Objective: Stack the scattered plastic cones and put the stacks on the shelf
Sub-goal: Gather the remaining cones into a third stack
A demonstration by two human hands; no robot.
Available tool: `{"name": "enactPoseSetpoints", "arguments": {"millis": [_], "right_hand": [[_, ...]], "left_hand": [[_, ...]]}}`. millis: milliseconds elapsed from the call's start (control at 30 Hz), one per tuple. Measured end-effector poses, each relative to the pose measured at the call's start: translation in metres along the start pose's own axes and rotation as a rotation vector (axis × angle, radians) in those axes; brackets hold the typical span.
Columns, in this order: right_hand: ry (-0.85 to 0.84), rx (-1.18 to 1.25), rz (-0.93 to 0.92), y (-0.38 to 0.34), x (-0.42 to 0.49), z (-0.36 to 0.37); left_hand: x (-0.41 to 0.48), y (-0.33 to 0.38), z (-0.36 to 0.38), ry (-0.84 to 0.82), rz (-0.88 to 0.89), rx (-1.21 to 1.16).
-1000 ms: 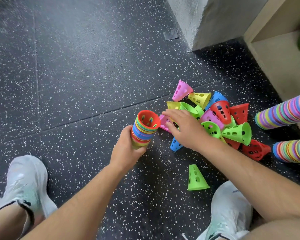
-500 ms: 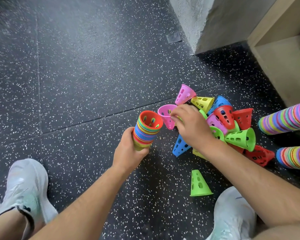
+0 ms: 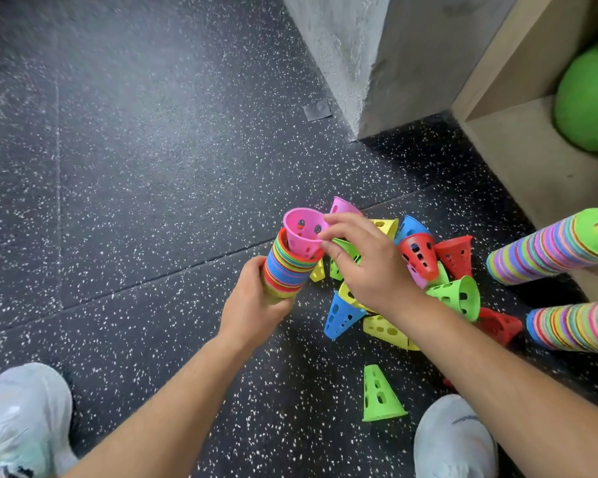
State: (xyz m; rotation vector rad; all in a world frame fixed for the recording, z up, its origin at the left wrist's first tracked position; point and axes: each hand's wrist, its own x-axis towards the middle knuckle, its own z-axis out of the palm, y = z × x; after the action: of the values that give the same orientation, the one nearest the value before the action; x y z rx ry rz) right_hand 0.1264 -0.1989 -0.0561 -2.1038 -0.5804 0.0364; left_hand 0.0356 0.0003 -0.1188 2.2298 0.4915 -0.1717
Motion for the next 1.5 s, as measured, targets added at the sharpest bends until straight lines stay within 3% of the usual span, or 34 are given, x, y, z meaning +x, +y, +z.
{"name": "enactPoseSetpoints", "arguments": {"millis": [200,467,567,667,767,867,1000,1200,1367,1500], "right_hand": [[-0.042,-0.062,0.074,0.029,0.025,0.002],[-0.188,-0.565,0.361,0.09,0.087,0.014],[-0.207,-0.676,0.378,0.099,0.092,0.017],[-0.159,-0.655,0.353,0.094,0.089,0.014],[-0.048,-0.486,0.274,0.078,0.08,0.004],[0.095,-0.294,0.122,0.047,0.066,-0.008],[0.184,-0.261,-0.098,0.008,0.042,-0.011],[-0.033,-0.239,-0.269,-0.019,0.014,0.013],[-0.186,-0.126,-0.13,-0.011,0.006,0.034],[-0.409,-0.358,-0.075,0.003,0.02,0.062]], "left_hand": [[0.011,0.001,-0.003,0.003,0.014,0.001],[0.026,0.001,-0.005,0.006,0.019,0.028],[0.029,0.002,-0.003,0.003,0.025,0.029],[0.029,0.0,-0.002,-0.003,0.023,0.02],[0.025,0.0,-0.003,0.011,0.019,0.013],[0.018,-0.002,-0.005,0.017,0.015,0.009],[0.004,-0.01,-0.007,0.021,0.009,0.006],[-0.02,-0.026,-0.012,0.05,-0.021,-0.005],[-0.037,-0.048,-0.02,0.078,-0.089,-0.01],[-0.049,-0.064,-0.027,0.094,-0.142,-0.016]]}}
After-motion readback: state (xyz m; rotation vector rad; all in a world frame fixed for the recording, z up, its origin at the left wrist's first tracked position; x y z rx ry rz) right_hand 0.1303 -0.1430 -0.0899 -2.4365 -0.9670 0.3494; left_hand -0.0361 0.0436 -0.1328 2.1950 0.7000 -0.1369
